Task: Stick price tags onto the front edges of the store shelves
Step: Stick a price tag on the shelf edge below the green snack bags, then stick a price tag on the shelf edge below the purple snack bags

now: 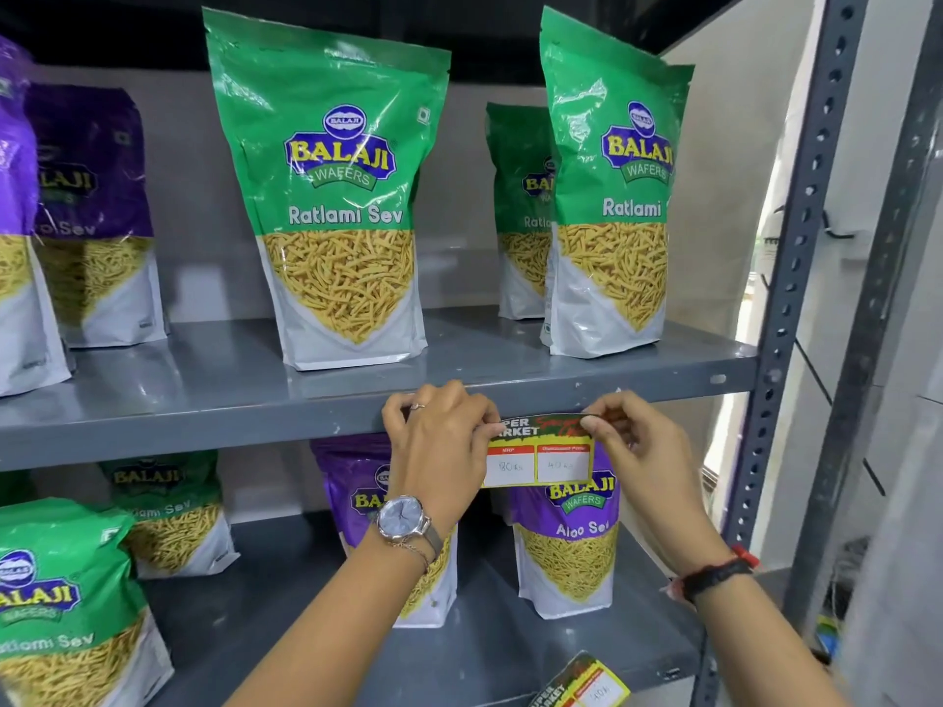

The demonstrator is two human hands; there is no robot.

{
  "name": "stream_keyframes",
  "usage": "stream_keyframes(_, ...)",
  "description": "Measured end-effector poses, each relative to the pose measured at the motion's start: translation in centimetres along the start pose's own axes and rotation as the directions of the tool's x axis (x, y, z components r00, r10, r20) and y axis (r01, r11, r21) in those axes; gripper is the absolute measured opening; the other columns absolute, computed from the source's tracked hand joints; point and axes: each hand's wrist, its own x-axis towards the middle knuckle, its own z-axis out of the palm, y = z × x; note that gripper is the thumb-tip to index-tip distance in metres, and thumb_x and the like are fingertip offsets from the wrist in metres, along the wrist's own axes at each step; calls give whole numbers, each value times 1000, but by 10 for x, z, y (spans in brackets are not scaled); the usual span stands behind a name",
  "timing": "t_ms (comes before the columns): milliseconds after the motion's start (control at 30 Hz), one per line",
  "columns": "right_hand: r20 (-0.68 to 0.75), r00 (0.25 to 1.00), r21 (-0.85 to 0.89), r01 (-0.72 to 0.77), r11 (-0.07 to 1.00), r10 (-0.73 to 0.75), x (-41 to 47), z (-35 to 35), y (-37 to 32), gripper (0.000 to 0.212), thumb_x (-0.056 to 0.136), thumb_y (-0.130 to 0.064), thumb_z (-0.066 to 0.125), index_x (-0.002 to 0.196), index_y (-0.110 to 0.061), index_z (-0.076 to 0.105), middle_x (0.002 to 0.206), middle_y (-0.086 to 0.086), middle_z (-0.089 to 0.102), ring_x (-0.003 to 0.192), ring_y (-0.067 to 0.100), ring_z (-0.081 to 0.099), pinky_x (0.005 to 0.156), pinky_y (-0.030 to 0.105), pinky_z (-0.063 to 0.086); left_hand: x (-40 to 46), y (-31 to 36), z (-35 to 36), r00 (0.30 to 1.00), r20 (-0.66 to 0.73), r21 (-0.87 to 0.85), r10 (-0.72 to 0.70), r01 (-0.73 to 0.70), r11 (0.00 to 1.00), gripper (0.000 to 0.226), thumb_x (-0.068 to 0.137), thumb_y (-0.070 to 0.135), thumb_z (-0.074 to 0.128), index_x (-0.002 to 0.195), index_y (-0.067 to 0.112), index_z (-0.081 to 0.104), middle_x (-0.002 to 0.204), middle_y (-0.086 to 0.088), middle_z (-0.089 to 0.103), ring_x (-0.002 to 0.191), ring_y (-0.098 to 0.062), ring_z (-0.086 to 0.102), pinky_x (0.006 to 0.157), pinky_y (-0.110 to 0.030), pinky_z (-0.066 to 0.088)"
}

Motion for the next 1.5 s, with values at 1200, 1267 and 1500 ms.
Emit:
stream_keyframes(1200, -279, 960, 22, 3, 1000, 3, -16, 10, 14, 27, 81, -3, 63, 85, -21, 43, 67, -1, 45, 60, 10, 44, 56, 14, 36, -10, -8, 15, 929, -328, -283, -173, 78, 956, 22, 74, 6, 68, 85, 12, 50, 89, 1, 43, 76, -17, 48, 64, -27, 18)
stream_keyframes(1267, -210, 977, -47, -41, 998, 30, -59, 15, 43, 19, 83, -3, 61, 86, -18, 48, 73, 7, 51, 64, 18, 49, 58, 17, 37, -51, -20, 32, 931, -317, -257, -181, 99, 961, 13, 76, 19, 61, 83, 14, 51, 86, -1, 49, 76, -17, 46, 71, -29, 24)
stream_keyframes(1500, 551, 769, -637, 139, 758, 323, -160, 38, 131, 36, 88, -21, 55, 123, -22, 47, 128, 5, 50, 113, 28, 45, 85, 40, 36, -186, -47, 115, 932, 298, -97, -206, 244, 965, 16, 78, 30, 62, 83, 14, 59, 86, -11, 62, 83, -31, 58, 72, -42, 29)
